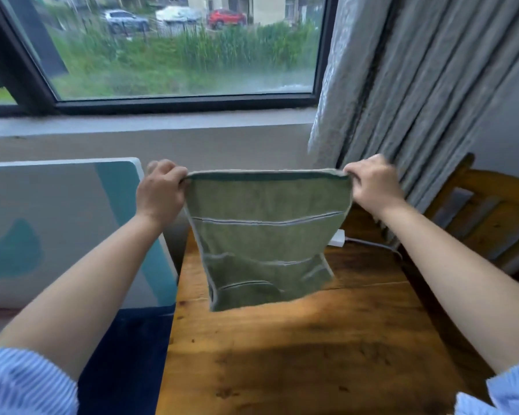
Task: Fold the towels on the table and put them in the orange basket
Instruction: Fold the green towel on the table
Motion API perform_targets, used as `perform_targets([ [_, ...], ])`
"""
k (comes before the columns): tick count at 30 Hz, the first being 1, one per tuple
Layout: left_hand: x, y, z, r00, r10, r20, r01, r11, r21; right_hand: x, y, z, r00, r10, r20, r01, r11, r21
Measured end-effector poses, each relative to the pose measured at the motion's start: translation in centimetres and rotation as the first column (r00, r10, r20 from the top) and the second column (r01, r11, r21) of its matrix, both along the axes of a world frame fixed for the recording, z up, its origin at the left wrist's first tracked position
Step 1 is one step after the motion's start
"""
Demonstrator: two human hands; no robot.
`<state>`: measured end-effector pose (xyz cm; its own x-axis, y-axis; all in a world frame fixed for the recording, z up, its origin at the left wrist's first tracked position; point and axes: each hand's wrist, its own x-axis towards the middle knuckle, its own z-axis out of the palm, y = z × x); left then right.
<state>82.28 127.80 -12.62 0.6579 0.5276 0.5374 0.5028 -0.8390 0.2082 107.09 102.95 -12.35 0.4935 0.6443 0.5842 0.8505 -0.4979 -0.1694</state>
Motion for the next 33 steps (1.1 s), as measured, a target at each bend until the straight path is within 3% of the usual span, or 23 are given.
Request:
perform_targets([
  [2,0.3,-0.2,0.1,0.987,0.091,-0.133,-0.099,0.994,-0.055,-0.3,0.3,0.0,0.999,0.026,-0.023,-0.029,0.991,-0.131],
  [5,0.4,-0.2,-0.2,0.953,0.137,-0.27,-0.151,0.988,-0.032,-0.1,0.9,0.1,1.0,-0.01,-0.014,0.009,0.995,-0.098],
  [9,1.6,-0.4,0.3,0.96,0.187,-0.207,-0.195,0.981,-0.017,1.0,2.5,0.2,0.997,-0.077,-0.024,0.075,0.992,-0.1],
  [11,1.6,0.1,0.5,0.971,0.188,-0.151,-0.193,0.981,-0.02,1.4,2.7,0.3,0.999,-0.042,0.005,0.042,0.999,-0.013],
  [14,0.0,1.2,-0.3,0.998,0.026,-0.053,-0.025,0.999,0.02,1.1,1.1,-0.7,0.994,0.085,0.062,-0.088,0.995,0.046],
  [16,-2.1,1.2,-1.8,0.982,-0.157,-0.1,0.162,0.986,0.045,0.2,-0.9,-2.6,0.977,0.207,0.052,-0.207,0.978,-0.003],
  [20,-6.8,-0.8,-6.3,0.874,-0.396,-0.281,0.361,0.917,-0.17,-3.0,-5.4,-7.1,0.925,0.356,-0.133,-0.377,0.903,-0.207],
  [23,-8.9,-3.8,-9.2,0.754,-0.453,-0.476,0.245,0.866,-0.437,-5.6,-8.1,-10.0,0.864,0.244,-0.44,-0.44,0.79,-0.426],
  [26,-9.9,-6.5,-12.5,0.519,-0.554,-0.651,-0.03,0.749,-0.662,-7.8,-9.0,-13.0,0.767,-0.006,-0.642,-0.544,0.526,-0.654],
  [28,-9.9,-7.6,-14.2,0.374,-0.624,-0.686,-0.164,0.683,-0.711,-8.6,-8.7,-14.2,0.703,-0.159,-0.693,-0.618,0.344,-0.706],
  [30,-9.8,-8.3,-15.8,0.285,-0.662,-0.693,-0.264,0.641,-0.721,-9.2,-8.3,-15.3,0.654,-0.288,-0.7,-0.675,0.197,-0.711],
  [32,-9.7,-8.7,-17.2,0.217,-0.669,-0.711,-0.297,0.648,-0.701,-9.2,-8.1,-16.6,0.641,-0.357,-0.68,-0.689,0.122,-0.714],
  [33,-9.6,-8.7,-17.7,0.204,-0.659,-0.724,-0.294,0.664,-0.687,-9.2,-7.9,-17.2,0.645,-0.361,-0.674,-0.68,0.133,-0.721],
])
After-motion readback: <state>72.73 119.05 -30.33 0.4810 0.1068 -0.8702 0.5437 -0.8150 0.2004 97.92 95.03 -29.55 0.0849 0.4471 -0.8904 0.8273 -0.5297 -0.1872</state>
